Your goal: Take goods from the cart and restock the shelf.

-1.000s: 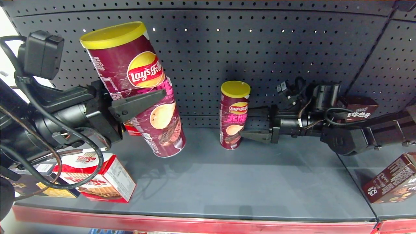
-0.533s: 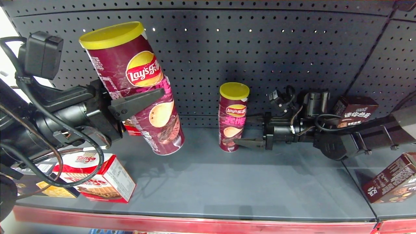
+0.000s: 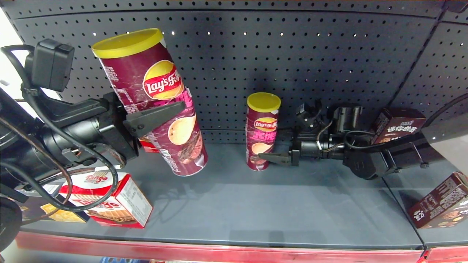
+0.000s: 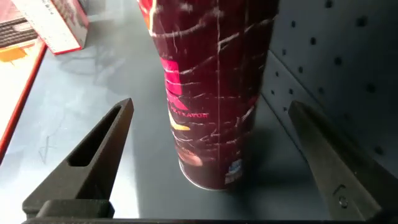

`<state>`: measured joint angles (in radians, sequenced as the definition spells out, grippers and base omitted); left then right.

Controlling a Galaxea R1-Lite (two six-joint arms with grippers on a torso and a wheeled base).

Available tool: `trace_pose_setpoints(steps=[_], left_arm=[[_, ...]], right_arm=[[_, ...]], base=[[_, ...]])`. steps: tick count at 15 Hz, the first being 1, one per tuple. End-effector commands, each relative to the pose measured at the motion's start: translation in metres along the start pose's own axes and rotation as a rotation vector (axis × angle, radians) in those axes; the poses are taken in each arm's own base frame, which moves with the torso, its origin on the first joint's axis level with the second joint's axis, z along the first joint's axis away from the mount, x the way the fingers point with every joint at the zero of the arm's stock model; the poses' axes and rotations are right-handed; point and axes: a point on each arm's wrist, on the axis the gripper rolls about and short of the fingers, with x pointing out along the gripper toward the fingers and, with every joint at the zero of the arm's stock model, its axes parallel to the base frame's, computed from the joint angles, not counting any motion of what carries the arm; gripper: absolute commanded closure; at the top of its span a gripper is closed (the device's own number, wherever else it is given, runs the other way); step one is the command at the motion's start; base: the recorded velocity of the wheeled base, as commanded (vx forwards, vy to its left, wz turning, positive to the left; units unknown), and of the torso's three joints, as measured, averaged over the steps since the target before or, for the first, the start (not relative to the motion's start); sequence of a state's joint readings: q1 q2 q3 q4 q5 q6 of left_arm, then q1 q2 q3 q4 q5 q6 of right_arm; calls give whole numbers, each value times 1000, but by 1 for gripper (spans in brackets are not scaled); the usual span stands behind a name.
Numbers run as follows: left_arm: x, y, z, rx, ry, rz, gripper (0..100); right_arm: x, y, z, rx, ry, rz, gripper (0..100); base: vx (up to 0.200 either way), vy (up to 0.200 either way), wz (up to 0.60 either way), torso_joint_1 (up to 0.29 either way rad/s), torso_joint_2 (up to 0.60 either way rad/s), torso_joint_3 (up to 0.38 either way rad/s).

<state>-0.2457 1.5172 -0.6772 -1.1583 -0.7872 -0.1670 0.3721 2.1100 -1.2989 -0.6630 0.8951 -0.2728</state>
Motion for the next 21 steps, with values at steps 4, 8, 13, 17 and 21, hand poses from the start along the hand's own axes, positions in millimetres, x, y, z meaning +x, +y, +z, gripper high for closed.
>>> trace_pose_setpoints(steps=[4, 8, 13, 17, 21], left_arm=[[1, 1, -2, -6, 6, 2, 100], [-2, -1, -9, -23, 23, 6, 100], [-6, 2, -8, -18, 23, 24, 100], [-7, 1, -8, -14, 18, 23, 100], [-8, 1, -7, -14, 18, 23, 100]], right_arm=[[17, -14, -5, -18, -30, 36, 0], [26, -13, -6, -16, -39, 57, 0], [30, -5, -4, -5, -41, 70, 100], [19, 10, 14, -22, -56, 74, 100], [-1, 33, 38, -33, -61, 31, 100]], base=[[0, 0, 0, 0, 0, 0], [0, 0, 0, 0, 0, 0], [0, 0, 0, 0, 0, 0], [0, 0, 0, 0, 0, 0], [0, 0, 0, 0, 0, 0]])
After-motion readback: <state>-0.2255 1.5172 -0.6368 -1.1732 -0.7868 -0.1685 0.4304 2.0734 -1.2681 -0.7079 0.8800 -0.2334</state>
